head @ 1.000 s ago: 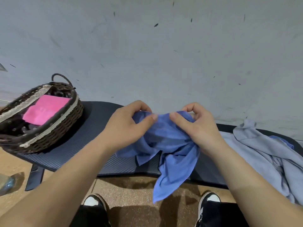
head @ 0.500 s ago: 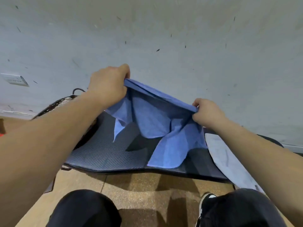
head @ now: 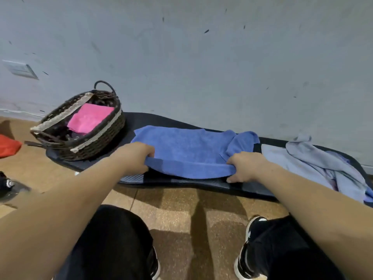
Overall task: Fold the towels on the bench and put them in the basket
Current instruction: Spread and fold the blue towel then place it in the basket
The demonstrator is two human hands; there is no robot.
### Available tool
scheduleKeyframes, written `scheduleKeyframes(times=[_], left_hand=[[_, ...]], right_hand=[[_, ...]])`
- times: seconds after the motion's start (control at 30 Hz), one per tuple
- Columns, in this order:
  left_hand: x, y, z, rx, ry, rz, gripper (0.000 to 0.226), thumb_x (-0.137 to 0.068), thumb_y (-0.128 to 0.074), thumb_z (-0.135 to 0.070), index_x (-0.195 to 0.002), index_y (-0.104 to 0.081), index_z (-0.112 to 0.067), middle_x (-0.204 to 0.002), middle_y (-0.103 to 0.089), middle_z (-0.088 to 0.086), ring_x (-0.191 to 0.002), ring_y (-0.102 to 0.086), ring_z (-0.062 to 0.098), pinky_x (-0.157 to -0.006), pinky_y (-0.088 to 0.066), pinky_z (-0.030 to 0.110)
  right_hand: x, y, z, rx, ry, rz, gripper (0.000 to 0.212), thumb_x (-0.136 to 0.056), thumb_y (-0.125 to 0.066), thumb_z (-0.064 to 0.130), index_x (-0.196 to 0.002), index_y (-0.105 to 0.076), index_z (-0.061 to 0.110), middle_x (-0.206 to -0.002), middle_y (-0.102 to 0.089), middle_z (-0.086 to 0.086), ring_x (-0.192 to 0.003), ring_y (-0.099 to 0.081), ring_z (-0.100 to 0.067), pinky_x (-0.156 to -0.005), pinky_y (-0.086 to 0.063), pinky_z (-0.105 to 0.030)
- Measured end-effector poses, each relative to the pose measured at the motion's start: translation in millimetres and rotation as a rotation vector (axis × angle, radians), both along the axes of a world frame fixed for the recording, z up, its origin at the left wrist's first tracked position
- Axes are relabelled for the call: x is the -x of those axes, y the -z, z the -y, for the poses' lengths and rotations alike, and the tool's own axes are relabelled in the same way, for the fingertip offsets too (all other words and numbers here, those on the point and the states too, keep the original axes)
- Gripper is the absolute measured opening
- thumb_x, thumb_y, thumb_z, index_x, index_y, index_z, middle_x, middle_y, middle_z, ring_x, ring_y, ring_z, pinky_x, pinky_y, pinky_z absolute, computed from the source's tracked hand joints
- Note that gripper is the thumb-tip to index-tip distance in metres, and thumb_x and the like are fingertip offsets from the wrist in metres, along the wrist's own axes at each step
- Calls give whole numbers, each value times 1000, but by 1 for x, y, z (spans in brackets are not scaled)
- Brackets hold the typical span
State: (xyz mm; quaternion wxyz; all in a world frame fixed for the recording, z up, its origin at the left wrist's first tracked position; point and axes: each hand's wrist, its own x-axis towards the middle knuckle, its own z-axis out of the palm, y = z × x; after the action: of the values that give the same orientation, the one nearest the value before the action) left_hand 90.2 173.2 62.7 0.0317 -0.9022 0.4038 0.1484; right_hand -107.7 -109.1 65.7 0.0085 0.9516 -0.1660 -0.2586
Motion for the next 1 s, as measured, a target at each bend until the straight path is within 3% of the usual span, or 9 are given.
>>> scheduleKeyframes(times=[0.13, 0.2, 0.3, 0.4, 0.5, 0.57, 0.73, 0.87, 1.0], left_hand=[[5, 32, -10, -73, 4, -126, 26, -74, -78, -33, -80, -53, -31, -86, -61, -12, -78, -54, 12, -63, -46, 31], [1, 33, -9, -36, -9, -134, 23, -78, -77, -42, -82, -57, -32, -88, -64, -11, -81, -58, 13, -70, -51, 33], [-7, 33, 0, 89, -103, -88, 17, -88, -70, -45, -95, -65, -30, -103, -61, -9, -91, -58, 18, -83, -54, 39], [-18, 44, 14, 195, -238, -66, 37, -92, -67, -43, -123, -62, -21, -128, -53, 1, -109, -58, 26, -91, -51, 41], [-35, 61, 29, 108, -309, -78, 66, -95, -61, -51, -148, -42, -16, -157, -30, 15, -146, -31, 43, -116, -35, 47], [-51, 68, 39, 32, -345, -59, 79, -98, -53, -59, -159, -26, -17, -170, -5, 19, -156, -6, 45, -125, -20, 50], [-84, 85, 51, -1, -341, -34, 99, -89, -50, -75, -161, -19, -14, -162, -33, 14, -151, -25, 36, -121, -28, 51], [-108, 90, 52, 4, -354, -64, 120, -77, -41, -93, -165, -7, -18, -169, -19, 10, -158, -12, 31, -125, -16, 55], [-145, 90, 50, 35, -376, -75, 114, -81, -33, -91, -163, -16, -14, -169, -23, 7, -157, -17, 31, -124, -18, 57]], right_hand=[[-6, 9, -1, -25, 55, -206, 63, -71, -73, 76, -107, -64, 26, -97, -68, 8, -91, -66, -21, -79, -50, -36], [-18, 6, -2, -95, 95, -207, 69, -69, -69, 83, -98, -70, 21, -86, -74, 4, -80, -71, -21, -76, -55, -35], [-45, 8, -13, -223, 115, 103, 52, -85, -61, 73, -93, -70, 22, -80, -71, 6, -76, -68, -17, -80, -59, -41], [-70, 30, -26, -409, 156, 355, 41, -95, -61, 55, -122, -65, 25, -113, -66, 5, -104, -64, -19, -97, -53, -43], [-86, 63, -35, -409, 58, 331, 70, -94, -61, 59, -154, -43, 26, -157, -42, -8, -147, -38, -28, -120, -32, -43], [-90, 79, -39, -335, 25, 318, 86, -91, -58, 69, -162, -25, 33, -172, -15, -8, -159, -11, -31, -127, -16, -48], [-92, 99, -35, -300, 33, 232, 104, -82, -50, 86, -164, -2, 42, -173, 14, 1, -159, 17, -25, -128, 4, -50], [-102, 99, -29, -321, 41, 150, 120, -71, -60, 89, -162, 5, 45, -170, 25, 4, -156, 26, -24, -128, 8, -49], [-101, 102, -27, -322, 27, 163, 116, -73, -53, 91, -160, 10, 48, -168, 31, 6, -154, 32, -21, -127, 13, -47]])
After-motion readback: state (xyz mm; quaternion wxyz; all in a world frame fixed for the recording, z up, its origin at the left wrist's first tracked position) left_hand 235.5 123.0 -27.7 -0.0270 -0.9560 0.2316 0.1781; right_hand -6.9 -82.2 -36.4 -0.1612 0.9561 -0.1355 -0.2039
